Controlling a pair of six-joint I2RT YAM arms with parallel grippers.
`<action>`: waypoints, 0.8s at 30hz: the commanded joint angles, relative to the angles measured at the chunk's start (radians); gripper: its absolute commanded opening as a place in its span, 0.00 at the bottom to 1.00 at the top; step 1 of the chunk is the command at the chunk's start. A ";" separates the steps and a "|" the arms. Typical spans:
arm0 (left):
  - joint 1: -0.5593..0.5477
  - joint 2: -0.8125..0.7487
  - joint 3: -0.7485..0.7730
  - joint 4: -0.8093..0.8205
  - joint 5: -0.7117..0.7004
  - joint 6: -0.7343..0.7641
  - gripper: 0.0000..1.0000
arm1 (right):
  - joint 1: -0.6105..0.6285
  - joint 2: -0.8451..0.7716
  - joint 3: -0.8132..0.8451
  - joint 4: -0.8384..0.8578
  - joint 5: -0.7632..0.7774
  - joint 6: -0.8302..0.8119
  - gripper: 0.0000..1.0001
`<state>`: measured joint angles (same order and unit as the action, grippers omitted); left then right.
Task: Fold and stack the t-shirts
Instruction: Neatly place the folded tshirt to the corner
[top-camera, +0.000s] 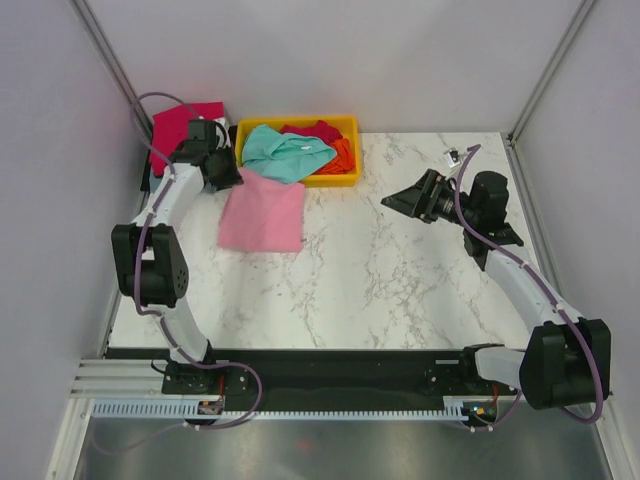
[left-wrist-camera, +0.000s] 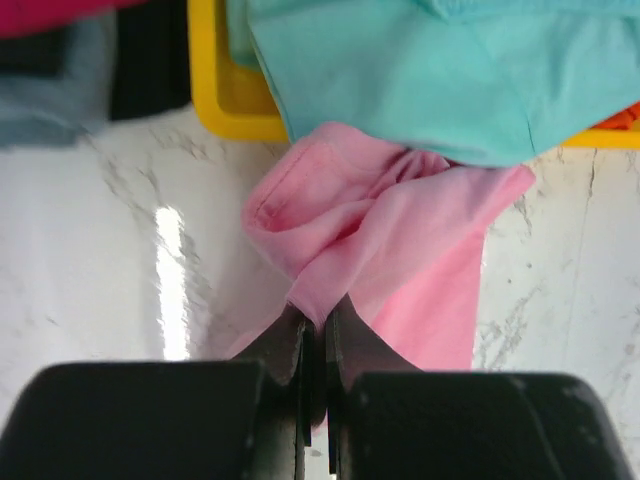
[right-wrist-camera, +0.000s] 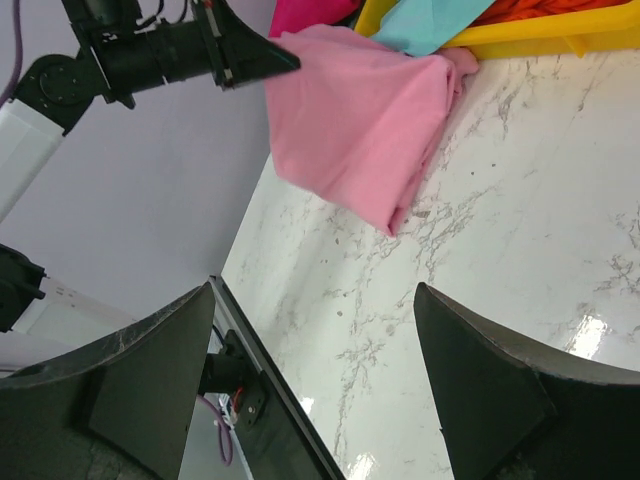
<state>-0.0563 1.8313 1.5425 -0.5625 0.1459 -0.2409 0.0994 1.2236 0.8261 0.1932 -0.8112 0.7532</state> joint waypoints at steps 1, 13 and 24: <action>0.007 0.043 0.132 -0.040 -0.092 0.204 0.02 | 0.009 -0.015 -0.010 0.022 -0.006 -0.009 0.89; 0.102 0.195 0.441 -0.076 -0.086 0.219 0.02 | 0.031 0.020 -0.015 0.028 -0.008 -0.022 0.89; 0.203 0.302 0.709 -0.024 0.016 0.207 0.02 | 0.048 0.039 -0.005 0.028 -0.005 -0.029 0.89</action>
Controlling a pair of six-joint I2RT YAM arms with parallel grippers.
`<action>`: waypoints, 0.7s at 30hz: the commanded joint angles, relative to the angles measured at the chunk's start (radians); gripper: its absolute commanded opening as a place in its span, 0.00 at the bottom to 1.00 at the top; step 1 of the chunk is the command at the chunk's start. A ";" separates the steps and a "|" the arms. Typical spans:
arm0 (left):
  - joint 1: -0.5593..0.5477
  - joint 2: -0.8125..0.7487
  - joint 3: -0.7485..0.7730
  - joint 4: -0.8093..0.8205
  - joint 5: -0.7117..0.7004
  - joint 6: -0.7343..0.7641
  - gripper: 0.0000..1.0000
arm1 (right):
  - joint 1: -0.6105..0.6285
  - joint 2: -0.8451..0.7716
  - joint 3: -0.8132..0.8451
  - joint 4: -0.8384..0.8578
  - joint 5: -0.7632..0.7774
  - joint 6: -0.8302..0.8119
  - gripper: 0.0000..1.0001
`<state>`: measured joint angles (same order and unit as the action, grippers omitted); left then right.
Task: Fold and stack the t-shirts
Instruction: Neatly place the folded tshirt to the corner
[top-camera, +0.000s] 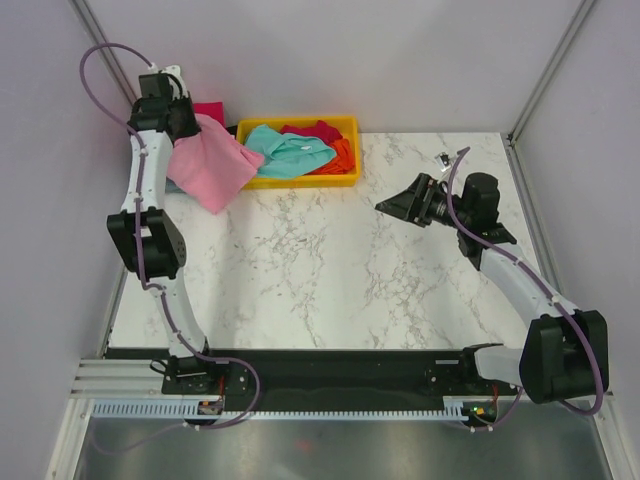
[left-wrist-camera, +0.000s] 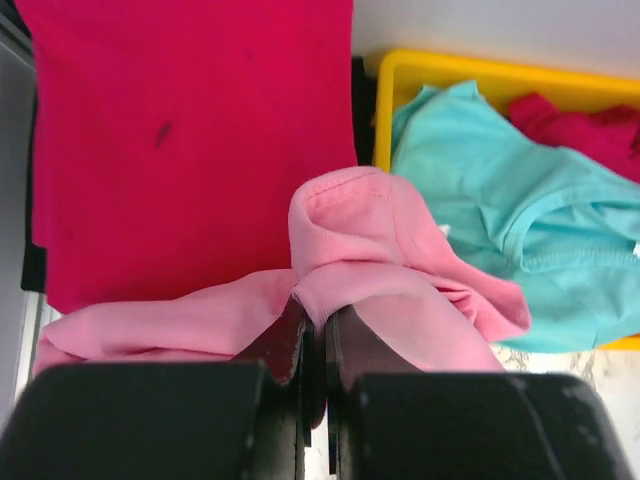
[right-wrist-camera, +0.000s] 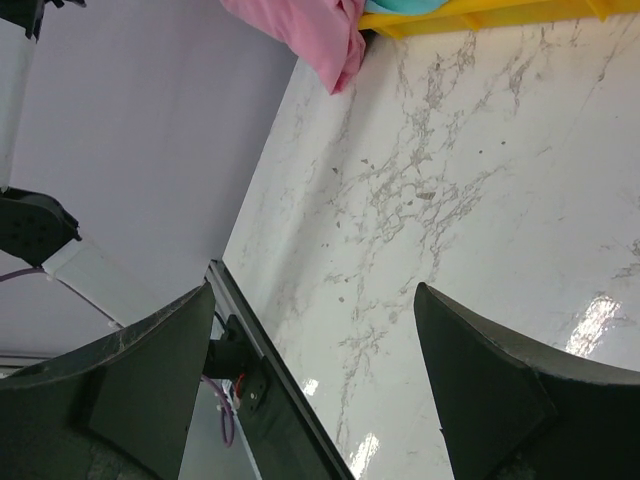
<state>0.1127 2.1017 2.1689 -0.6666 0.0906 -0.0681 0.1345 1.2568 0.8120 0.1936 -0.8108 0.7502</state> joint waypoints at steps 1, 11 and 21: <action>0.039 0.047 0.100 0.091 0.089 0.030 0.02 | 0.016 0.010 0.009 0.026 -0.005 -0.029 0.89; 0.062 0.181 0.259 0.223 0.147 -0.148 0.02 | 0.017 0.049 0.018 0.009 0.009 -0.055 0.89; 0.096 0.225 0.312 0.435 0.185 -0.286 0.02 | 0.020 0.072 0.027 0.009 0.015 -0.061 0.89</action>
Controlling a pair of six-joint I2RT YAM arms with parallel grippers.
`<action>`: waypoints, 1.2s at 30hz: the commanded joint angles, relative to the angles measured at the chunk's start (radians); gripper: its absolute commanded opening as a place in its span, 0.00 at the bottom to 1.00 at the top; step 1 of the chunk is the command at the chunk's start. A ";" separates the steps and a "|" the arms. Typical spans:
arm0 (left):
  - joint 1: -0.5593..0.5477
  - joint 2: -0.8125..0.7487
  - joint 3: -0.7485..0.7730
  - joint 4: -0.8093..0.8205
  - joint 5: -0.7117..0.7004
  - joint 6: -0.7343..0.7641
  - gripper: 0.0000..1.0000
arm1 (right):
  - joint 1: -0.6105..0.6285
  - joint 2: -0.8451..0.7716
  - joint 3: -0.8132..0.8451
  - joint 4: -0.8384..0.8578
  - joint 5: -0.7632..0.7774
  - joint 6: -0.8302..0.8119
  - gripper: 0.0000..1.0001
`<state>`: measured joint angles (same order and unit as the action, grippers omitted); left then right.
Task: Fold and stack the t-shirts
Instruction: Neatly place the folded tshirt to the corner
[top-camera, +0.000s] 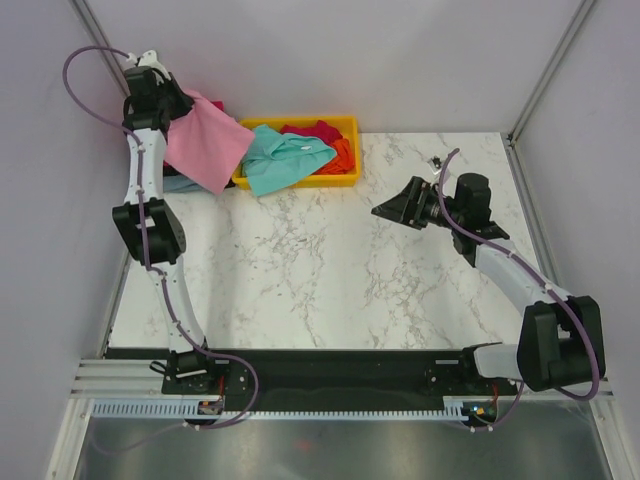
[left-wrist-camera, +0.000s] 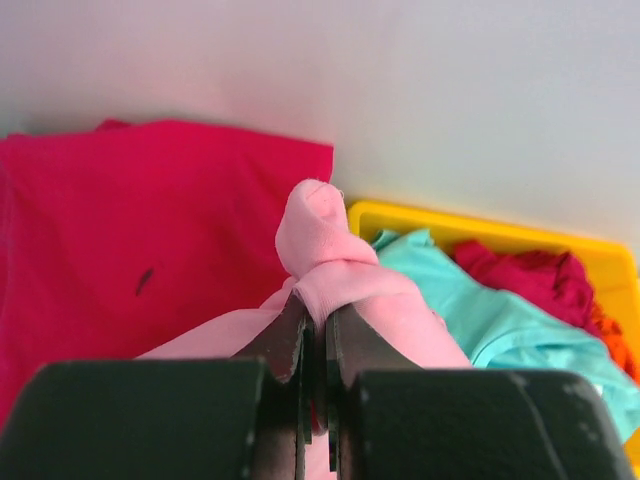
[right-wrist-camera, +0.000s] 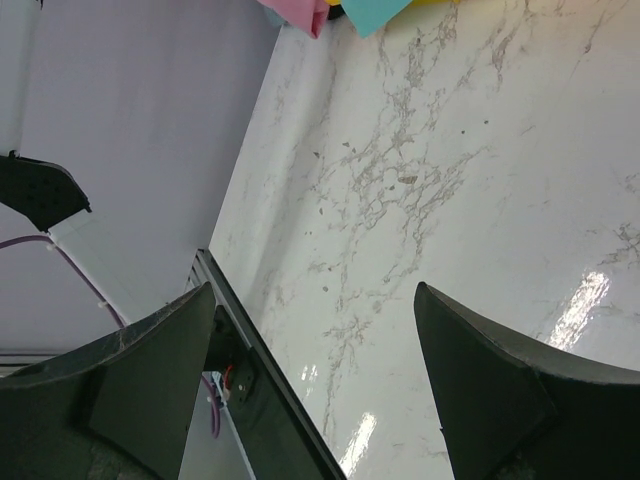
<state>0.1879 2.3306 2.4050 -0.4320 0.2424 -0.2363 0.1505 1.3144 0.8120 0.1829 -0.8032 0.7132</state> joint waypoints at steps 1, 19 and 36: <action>0.033 0.001 0.075 0.220 0.038 -0.135 0.02 | 0.003 0.017 0.029 0.018 0.007 -0.023 0.89; 0.041 -0.095 -0.018 0.400 0.078 -0.291 0.02 | 0.001 0.054 0.038 0.020 0.013 -0.026 0.88; 0.012 -0.349 -0.282 0.374 0.080 -0.261 0.02 | 0.001 0.023 0.055 -0.011 0.022 -0.046 0.88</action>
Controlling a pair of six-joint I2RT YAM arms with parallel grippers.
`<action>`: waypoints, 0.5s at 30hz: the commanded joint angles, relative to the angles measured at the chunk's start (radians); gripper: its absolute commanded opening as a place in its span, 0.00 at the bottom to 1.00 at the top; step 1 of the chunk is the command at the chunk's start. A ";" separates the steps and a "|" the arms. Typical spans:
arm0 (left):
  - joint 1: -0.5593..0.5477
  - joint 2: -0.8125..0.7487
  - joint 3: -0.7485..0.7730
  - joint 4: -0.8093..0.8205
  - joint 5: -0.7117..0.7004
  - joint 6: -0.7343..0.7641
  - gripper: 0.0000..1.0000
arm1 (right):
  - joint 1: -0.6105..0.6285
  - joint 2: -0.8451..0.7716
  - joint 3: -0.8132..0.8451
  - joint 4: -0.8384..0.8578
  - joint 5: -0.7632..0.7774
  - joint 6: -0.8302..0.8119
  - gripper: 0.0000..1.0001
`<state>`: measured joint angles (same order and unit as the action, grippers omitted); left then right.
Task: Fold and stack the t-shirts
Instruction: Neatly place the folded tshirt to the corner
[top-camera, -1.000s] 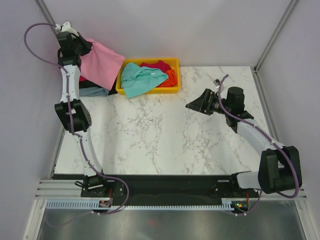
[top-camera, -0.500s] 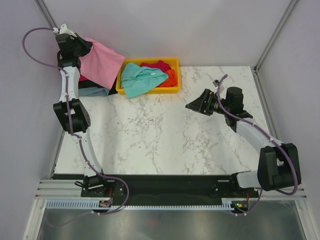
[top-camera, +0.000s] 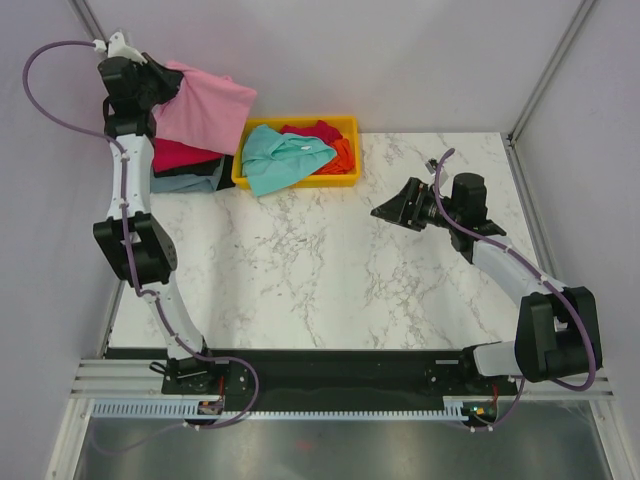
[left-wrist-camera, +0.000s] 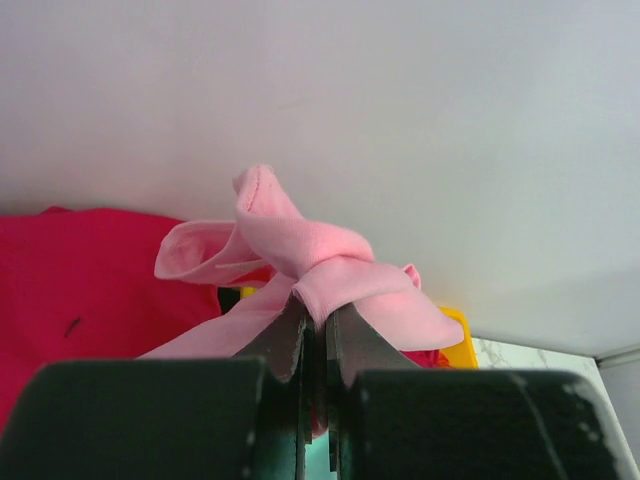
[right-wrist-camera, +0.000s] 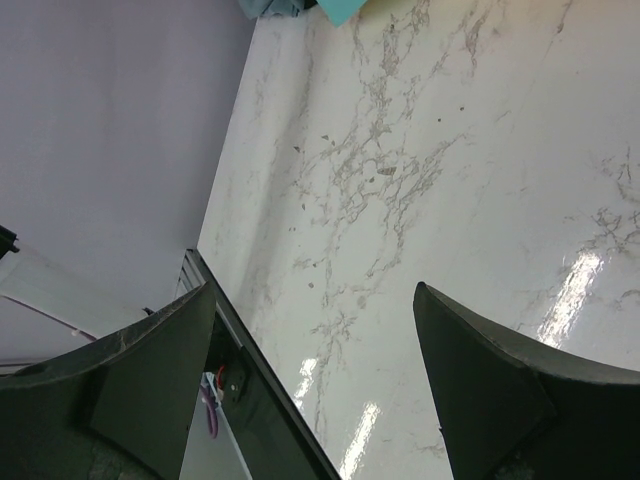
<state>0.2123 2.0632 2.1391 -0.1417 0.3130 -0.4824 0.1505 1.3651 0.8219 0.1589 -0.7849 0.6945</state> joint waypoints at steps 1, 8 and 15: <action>-0.016 -0.084 -0.016 0.082 0.006 -0.006 0.02 | 0.001 -0.029 0.043 0.013 0.004 -0.029 0.88; -0.019 -0.049 0.064 0.036 0.005 0.011 0.02 | 0.001 -0.029 0.045 0.010 0.006 -0.032 0.89; -0.002 0.044 0.163 0.008 -0.019 0.034 0.02 | 0.001 -0.020 0.040 0.005 0.010 -0.036 0.89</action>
<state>0.1959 2.0583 2.1952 -0.1707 0.3099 -0.4763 0.1505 1.3624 0.8268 0.1482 -0.7837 0.6834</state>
